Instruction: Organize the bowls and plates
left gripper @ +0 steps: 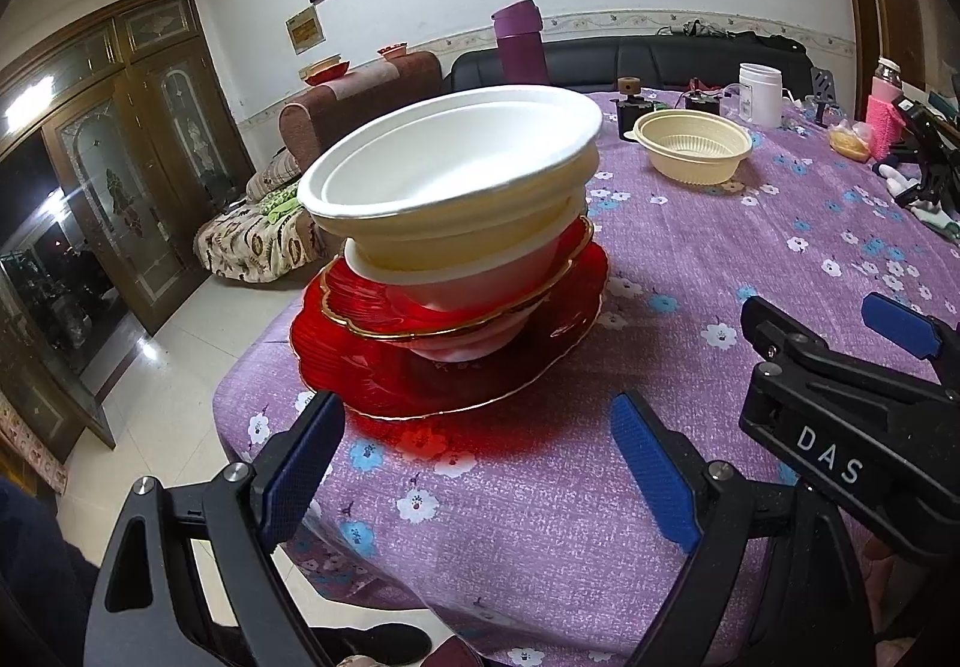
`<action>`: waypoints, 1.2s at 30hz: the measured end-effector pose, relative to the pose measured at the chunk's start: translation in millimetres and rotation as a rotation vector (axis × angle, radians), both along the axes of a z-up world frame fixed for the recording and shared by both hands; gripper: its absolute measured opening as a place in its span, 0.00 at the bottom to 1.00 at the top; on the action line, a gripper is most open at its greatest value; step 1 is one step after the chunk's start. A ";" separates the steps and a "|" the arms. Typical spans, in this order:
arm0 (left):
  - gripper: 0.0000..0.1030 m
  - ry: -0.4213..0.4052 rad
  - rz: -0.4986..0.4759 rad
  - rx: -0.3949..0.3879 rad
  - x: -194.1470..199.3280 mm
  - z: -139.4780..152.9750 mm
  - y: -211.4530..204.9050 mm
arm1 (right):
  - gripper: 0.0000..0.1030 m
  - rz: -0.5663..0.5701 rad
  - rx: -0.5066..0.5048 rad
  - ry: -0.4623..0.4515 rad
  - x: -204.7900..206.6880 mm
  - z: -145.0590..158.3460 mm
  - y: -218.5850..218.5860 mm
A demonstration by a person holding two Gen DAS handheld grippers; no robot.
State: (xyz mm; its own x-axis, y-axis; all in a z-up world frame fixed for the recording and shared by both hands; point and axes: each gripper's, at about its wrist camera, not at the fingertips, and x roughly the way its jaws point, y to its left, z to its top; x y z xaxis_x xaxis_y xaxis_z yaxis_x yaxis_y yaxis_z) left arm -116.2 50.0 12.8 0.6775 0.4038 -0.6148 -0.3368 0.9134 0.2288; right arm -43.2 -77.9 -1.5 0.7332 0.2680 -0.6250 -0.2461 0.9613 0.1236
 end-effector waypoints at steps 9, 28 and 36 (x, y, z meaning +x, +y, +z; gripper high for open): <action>0.88 0.011 -0.006 -0.006 1.5 -2.6 0.5 | 0.88 0.014 -0.019 -0.011 -2.4 -0.4 4.7; 1.00 -0.208 0.036 -0.054 -24.3 23.5 13.0 | 0.89 -0.113 0.071 -0.072 -1.7 13.3 -28.1; 1.00 -0.272 0.028 -0.051 -28.3 35.4 17.2 | 0.89 -0.047 0.040 -0.094 -9.8 14.0 -14.0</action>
State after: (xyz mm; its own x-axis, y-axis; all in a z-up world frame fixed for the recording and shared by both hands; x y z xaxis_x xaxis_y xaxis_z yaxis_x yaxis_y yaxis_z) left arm -144.4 67.2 48.2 0.8095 0.3980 -0.4316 -0.4051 0.9108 0.0802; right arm -53.1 -91.9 12.5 0.8005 0.2553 -0.5422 -0.2129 0.9668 0.1410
